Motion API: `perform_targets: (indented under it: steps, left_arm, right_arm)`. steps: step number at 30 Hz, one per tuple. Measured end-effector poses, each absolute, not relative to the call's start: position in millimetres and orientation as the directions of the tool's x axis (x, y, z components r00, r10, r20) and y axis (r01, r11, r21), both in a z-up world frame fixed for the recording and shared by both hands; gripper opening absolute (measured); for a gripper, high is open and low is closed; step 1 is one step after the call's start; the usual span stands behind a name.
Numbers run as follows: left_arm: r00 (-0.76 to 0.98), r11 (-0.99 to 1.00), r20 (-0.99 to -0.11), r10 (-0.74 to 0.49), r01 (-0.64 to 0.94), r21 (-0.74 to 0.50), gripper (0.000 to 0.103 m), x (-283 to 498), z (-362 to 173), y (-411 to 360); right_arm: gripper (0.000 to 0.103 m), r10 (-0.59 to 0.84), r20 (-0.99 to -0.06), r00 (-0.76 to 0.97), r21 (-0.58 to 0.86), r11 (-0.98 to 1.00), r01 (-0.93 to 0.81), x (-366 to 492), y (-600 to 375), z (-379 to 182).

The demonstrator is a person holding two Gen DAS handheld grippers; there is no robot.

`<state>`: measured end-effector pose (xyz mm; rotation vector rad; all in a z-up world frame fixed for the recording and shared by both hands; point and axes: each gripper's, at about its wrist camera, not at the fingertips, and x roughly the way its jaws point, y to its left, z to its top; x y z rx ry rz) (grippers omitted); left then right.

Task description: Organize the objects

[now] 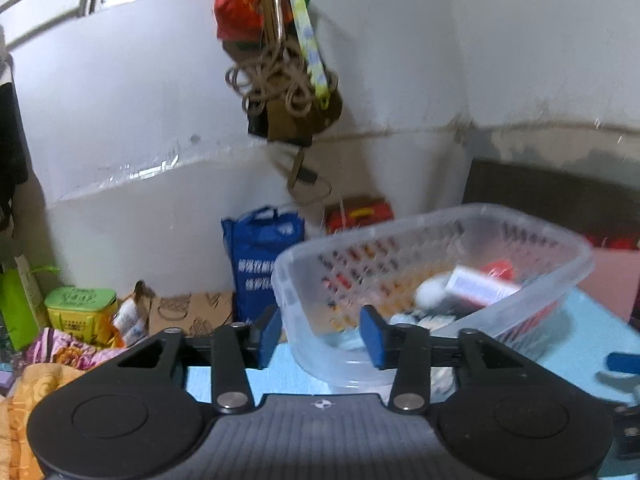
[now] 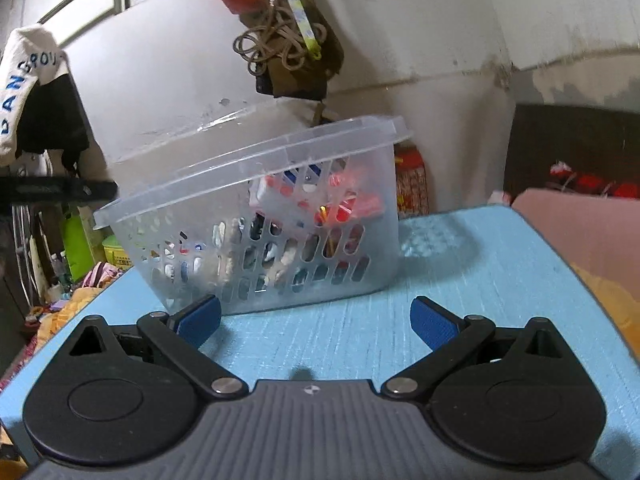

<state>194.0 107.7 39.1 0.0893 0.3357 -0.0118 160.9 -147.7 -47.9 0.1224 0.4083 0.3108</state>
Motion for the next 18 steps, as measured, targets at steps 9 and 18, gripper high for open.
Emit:
perform_targets:
  steps: [9,18]
  left_arm:
    - [0.875,0.947,-0.389,-0.288,0.200,-0.251,0.103,139,28,152]
    - [0.845,0.982,-0.501,-0.188,0.142,-0.128,0.103,148,29,117]
  right_arm:
    - [0.103,0.239,-0.316,0.918,0.103,0.971,-0.217,141,-145,-34]
    - [0.103,0.146,-0.414,0.898,0.041,0.989,-0.142,129,-149,25]
